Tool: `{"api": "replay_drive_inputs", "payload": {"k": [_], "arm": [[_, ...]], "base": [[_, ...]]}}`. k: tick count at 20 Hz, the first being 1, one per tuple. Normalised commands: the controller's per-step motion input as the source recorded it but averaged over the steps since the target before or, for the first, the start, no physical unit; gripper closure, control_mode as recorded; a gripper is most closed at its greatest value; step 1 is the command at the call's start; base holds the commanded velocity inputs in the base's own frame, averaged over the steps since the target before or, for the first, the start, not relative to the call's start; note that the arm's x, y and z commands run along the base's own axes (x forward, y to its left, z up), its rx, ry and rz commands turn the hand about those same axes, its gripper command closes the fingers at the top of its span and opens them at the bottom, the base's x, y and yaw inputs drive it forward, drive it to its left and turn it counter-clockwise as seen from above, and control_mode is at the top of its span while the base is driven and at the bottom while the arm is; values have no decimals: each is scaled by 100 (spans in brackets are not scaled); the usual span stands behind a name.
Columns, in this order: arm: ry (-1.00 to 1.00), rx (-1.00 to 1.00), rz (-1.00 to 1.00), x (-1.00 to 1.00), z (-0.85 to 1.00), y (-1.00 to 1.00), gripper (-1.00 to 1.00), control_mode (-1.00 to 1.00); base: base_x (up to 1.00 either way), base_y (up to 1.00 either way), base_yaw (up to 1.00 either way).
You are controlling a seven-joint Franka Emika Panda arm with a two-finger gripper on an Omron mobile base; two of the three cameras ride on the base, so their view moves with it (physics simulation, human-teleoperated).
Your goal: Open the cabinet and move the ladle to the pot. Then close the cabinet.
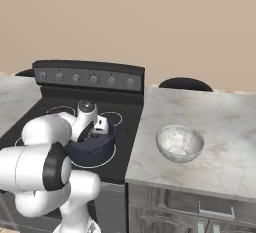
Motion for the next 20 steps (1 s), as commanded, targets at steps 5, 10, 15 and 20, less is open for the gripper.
{"api": "replay_drive_inputs", "payload": {"k": [5, 10, 15, 20], "arm": [[0, 0, 0, 12, -7, 22, -100, -100], [0, 0, 0, -1, 0, 0, -100, -100], [-1, 0, 0, -12, 22, -2, -100, -100], [-13, 0, 0, -55, 98, -17, -100, -100]], "base": [[0, 0, 0], [0, 0, 0], [0, 0, 0], [0, 0, 0]]}}
